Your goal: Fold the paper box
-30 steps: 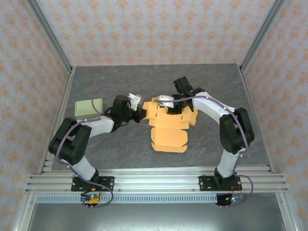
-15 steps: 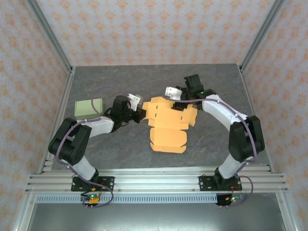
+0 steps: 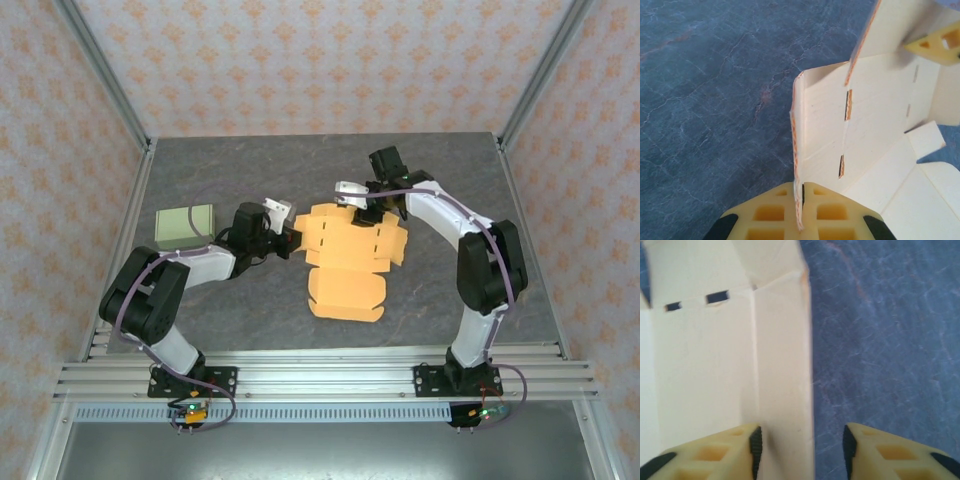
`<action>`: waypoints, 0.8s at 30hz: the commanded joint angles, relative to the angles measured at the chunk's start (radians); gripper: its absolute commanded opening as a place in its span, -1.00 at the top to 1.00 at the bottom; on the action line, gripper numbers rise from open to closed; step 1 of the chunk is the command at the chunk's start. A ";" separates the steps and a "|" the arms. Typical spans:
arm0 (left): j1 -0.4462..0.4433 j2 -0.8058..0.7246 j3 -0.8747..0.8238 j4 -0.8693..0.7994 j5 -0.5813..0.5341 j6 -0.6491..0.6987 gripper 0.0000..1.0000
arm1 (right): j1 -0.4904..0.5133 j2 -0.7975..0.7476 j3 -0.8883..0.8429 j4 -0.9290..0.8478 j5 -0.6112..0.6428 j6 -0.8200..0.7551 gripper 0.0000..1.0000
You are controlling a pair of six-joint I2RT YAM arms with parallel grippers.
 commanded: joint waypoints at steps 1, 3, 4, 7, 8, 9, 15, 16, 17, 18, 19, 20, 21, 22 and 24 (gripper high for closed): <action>0.003 -0.034 -0.007 0.048 -0.027 0.011 1.00 | 0.002 0.031 0.079 -0.174 -0.029 -0.032 0.15; 0.002 -0.032 -0.011 0.060 -0.027 0.006 1.00 | 0.003 0.041 0.069 -0.165 0.000 -0.053 0.42; 0.004 -0.030 -0.014 0.067 -0.027 0.002 1.00 | 0.005 0.035 0.057 -0.149 0.013 -0.059 0.46; 0.004 -0.023 -0.002 0.048 -0.026 -0.003 1.00 | 0.008 -0.015 -0.013 -0.055 -0.005 -0.059 0.47; 0.004 -0.019 0.003 0.039 -0.032 -0.007 1.00 | 0.010 -0.040 -0.047 0.012 -0.007 -0.057 0.49; 0.004 -0.017 0.002 0.038 -0.042 -0.013 1.00 | 0.009 -0.061 -0.087 0.068 -0.004 -0.061 0.55; 0.075 0.013 -0.015 0.115 0.004 -0.121 0.15 | 0.041 -0.156 -0.265 0.299 0.079 -0.141 0.77; 0.093 0.009 -0.025 0.142 0.028 -0.144 0.07 | 0.054 -0.169 -0.302 0.348 0.098 -0.153 0.77; 0.109 0.002 -0.033 0.162 0.040 -0.165 0.04 | 0.068 -0.178 -0.332 0.396 0.119 -0.164 0.77; 0.117 -0.006 -0.037 0.169 0.049 -0.175 0.02 | 0.079 -0.185 -0.355 0.432 0.135 -0.165 0.78; 0.125 -0.020 -0.035 0.161 0.058 -0.177 0.00 | 0.091 -0.192 -0.376 0.464 0.151 -0.166 0.81; 0.128 -0.036 -0.032 0.139 0.062 -0.172 -0.02 | 0.105 -0.198 -0.397 0.497 0.171 -0.166 0.83; 0.127 -0.050 -0.030 0.122 0.066 -0.167 -0.03 | 0.116 -0.203 -0.417 0.530 0.188 -0.166 0.84; 0.127 -0.064 -0.034 0.109 0.069 -0.161 -0.05 | 0.128 -0.208 -0.438 0.568 0.208 -0.165 0.84; 0.131 -0.092 -0.058 0.122 0.062 -0.176 -0.12 | 0.149 -0.216 -0.482 0.642 0.245 -0.166 0.84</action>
